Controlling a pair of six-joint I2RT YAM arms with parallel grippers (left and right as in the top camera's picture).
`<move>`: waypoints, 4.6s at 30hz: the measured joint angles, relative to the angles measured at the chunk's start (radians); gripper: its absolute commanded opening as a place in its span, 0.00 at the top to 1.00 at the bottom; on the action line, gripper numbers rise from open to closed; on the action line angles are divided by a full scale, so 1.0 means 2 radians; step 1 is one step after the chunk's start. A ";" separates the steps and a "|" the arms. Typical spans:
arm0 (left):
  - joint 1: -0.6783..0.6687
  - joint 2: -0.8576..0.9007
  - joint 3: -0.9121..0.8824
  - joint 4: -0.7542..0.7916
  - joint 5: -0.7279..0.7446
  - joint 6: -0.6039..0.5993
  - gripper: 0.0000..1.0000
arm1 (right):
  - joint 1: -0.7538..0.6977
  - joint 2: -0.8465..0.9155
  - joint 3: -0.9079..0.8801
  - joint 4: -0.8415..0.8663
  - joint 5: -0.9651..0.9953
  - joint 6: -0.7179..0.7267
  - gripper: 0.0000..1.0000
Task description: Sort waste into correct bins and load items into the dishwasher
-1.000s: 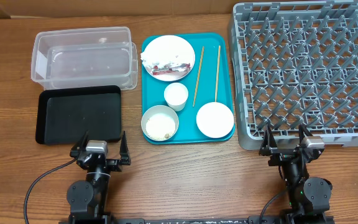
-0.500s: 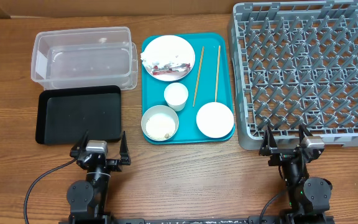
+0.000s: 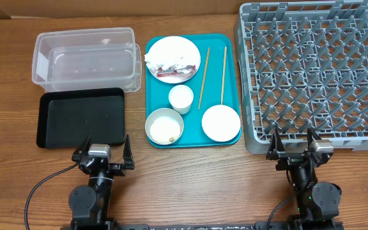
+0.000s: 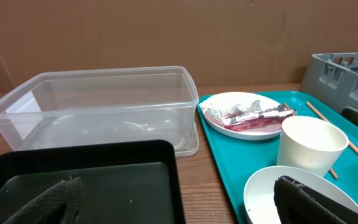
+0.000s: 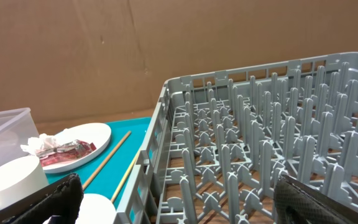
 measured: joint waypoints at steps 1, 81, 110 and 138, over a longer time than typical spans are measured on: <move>0.000 0.000 0.000 0.000 0.000 0.000 0.00 | 0.000 0.000 0.000 0.000 0.000 0.000 0.00; -0.169 0.995 1.023 -0.411 0.048 0.165 0.01 | 0.000 0.530 0.560 -0.394 -0.208 -0.040 0.00; -0.168 1.194 1.028 -0.381 -0.023 0.249 0.00 | 0.000 0.530 0.560 -0.426 -0.178 -0.039 0.00; -0.168 1.215 1.129 -0.452 -0.015 0.131 0.96 | 0.000 0.532 0.560 -0.426 -0.176 -0.039 0.00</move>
